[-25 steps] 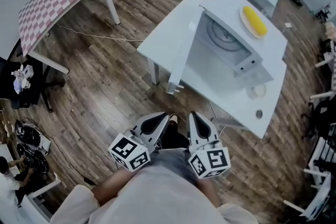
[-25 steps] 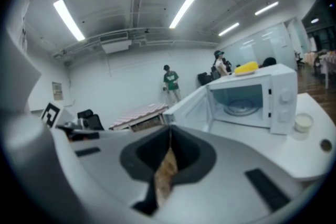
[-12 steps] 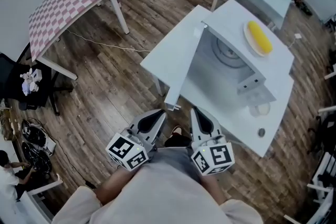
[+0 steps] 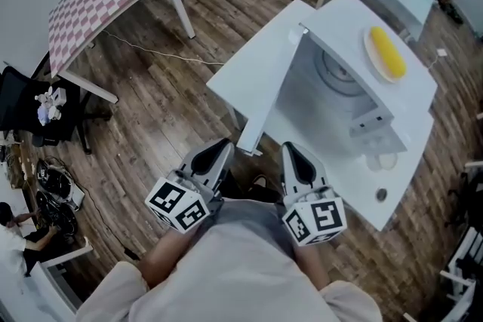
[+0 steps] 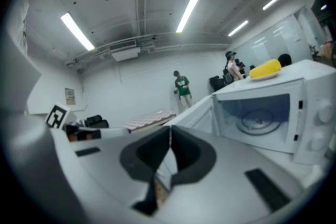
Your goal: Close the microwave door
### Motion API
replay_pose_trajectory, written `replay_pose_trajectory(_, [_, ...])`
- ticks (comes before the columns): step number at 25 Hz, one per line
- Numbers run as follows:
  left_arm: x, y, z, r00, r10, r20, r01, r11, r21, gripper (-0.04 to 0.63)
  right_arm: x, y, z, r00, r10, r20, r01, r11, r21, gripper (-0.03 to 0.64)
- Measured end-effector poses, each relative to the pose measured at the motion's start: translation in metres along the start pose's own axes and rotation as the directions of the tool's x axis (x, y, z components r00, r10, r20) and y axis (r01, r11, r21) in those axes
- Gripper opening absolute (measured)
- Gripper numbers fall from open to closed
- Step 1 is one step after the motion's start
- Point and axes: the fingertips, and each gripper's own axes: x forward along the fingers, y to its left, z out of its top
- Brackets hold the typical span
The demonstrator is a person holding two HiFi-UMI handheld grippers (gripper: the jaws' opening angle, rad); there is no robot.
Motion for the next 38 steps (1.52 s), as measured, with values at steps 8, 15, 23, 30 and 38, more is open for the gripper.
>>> replay_pose_trajectory(8, [0.003,0.008,-0.009,0.999,0.009,-0.047,-0.006,0.998,0.064,0.021,0.001,0.0,-0.007,1.0,-0.009,-0.018,0.01,1.0,0.012,0.025])
replay_pose_trajectory(15, [0.01,0.008,-0.021,0.997,-0.015,-0.079,0.018,0.999,0.036,0.02,-0.008,-0.004,-0.015,0.998,-0.049,-0.037,0.05,0.998,0.024,0.025])
replay_pose_trajectory(23, [0.014,0.006,-0.016,0.998,-0.037,-0.053,0.037,0.999,0.0,0.02,-0.009,-0.012,-0.014,0.997,-0.072,-0.038,0.073,0.997,0.033,0.025])
replay_pose_trajectory(30, [0.02,-0.002,-0.019,0.996,-0.059,-0.074,0.06,0.998,0.001,0.02,-0.005,-0.017,-0.01,0.997,-0.069,-0.032,0.071,0.997,0.04,0.024])
replay_pose_trajectory(38, [0.034,-0.023,-0.03,0.985,-0.123,-0.12,0.126,0.992,0.019,0.02,-0.009,-0.03,-0.007,0.996,-0.091,-0.023,0.092,0.994,0.055,0.025])
